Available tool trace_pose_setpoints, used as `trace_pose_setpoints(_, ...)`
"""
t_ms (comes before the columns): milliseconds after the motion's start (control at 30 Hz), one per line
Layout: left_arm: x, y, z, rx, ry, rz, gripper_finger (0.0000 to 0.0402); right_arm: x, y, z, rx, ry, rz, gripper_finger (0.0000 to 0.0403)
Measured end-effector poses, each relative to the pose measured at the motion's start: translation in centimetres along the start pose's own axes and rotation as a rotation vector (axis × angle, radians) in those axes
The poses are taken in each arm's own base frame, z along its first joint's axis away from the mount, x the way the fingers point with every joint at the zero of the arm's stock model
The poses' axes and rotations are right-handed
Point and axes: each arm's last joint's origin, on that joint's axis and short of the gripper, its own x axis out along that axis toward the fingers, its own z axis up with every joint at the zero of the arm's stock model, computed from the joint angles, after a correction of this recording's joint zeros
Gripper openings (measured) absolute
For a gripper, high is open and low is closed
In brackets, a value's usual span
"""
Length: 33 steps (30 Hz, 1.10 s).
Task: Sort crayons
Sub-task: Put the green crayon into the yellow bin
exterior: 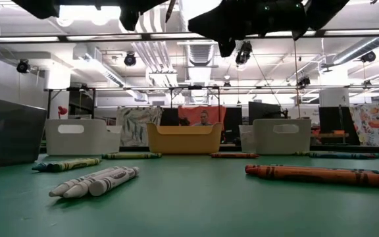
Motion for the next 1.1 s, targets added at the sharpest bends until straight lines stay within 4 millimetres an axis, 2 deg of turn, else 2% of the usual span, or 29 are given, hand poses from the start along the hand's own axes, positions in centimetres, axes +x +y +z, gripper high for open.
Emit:
trace_pose_setpoints(167,0.0,0.0,-0.1,-0.018,0.004,0.001,0.0001,0.5,0.3,0.4,-0.013,-0.085,0.015,0.0052)
trace_pose_setpoints(400,-0.1,0.0,-0.2,-0.005,0.014,0.002,0.0001,0.5,0.1,-0.1,-0.042,-0.038,-0.063,0.0046)
trace_pose_setpoints(533,-0.1,0.0,-0.2,-0.004,0.018,0.002,0.0001,0.5,0.2,0.1,0.036,-0.059,-0.036,0.0046)
trace_pose_setpoints(900,0.1,0.4,0.0,-0.013,-0.017,0.029,0.0002,0.9,0.2,0.2,0.007,-0.116,-0.026,0.0173)
trace_pose_setpoints(1100,1.0,0.7,-0.3,-0.047,-0.11,0.051,0.0002,2.4,-0.1,0.8,-0.032,-0.133,-0.027,0.0185)
